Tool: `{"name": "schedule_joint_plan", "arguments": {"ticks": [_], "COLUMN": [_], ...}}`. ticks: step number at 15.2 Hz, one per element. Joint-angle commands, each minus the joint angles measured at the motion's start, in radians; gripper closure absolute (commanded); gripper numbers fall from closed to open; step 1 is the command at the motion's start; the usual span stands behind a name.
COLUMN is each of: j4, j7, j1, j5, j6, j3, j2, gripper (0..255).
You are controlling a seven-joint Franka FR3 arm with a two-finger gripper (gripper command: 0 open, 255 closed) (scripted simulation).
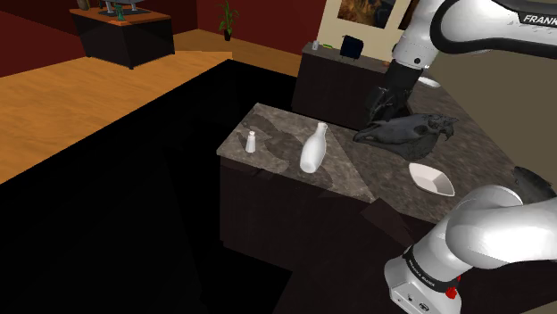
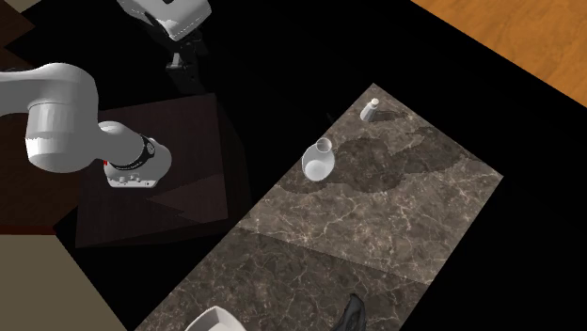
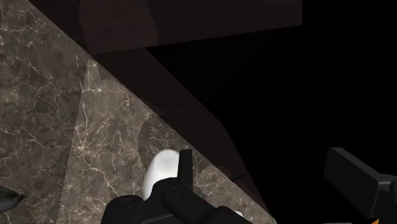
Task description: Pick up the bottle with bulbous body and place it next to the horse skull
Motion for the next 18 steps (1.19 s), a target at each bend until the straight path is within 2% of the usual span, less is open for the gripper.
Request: {"name": "schedule_joint_plan", "arguments": {"ticks": [1,9,18], "j4": [0.000,0.026,0.162], "j7": [0.000,-0.081,-0.172], "j1": [0.000,-0.019,-0.033], "j5": [0.000,-0.040,-0.040], "j6": [0.000,0.233,0.435], "j3": [0.000,-0.060,-0.119], "j2": [0.000,0.251,0.578], "gripper": [0,0,0]}}
